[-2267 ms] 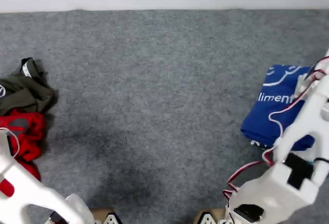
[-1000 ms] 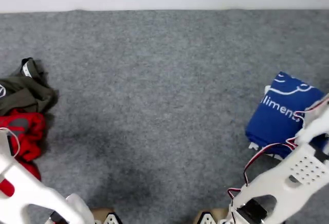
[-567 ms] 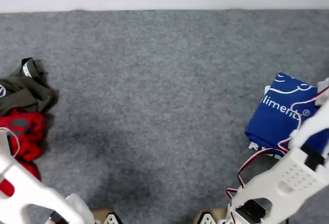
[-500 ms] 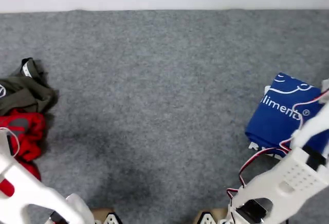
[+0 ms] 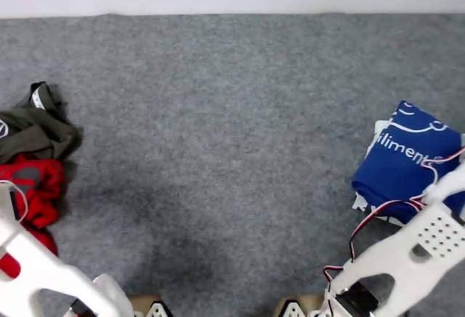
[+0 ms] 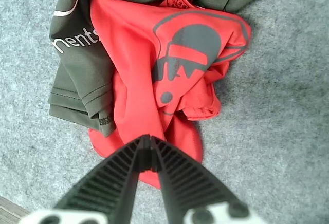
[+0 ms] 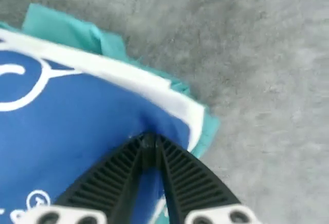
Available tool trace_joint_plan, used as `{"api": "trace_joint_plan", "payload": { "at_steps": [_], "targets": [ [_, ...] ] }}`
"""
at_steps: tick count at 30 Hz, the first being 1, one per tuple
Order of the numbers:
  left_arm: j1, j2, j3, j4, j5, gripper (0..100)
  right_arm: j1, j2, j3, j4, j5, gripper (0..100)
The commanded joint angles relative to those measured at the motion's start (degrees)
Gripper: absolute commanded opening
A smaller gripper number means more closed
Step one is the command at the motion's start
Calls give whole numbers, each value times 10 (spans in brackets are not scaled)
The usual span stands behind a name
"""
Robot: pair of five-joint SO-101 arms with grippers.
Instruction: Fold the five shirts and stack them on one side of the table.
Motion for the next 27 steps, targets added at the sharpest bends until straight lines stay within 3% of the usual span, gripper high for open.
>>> {"api": "trace_joint_plan", "payload": {
  "at_steps": [1, 10, 23, 27],
  "targets": [
    [4, -11, -18, 0, -6, 7, -22, -120, -29, 33, -35, 9],
    [4, -9, -17, -1, -4, 7, -192, -157, -24, 328, -53, 9],
    [4, -10, -13, -1, -4, 7, -235, 116, -7, 313, -53, 9],
    [4, -12, 1, -3, -5, 7, -235, 99, -28, 331, -65, 9]
  ]
}}
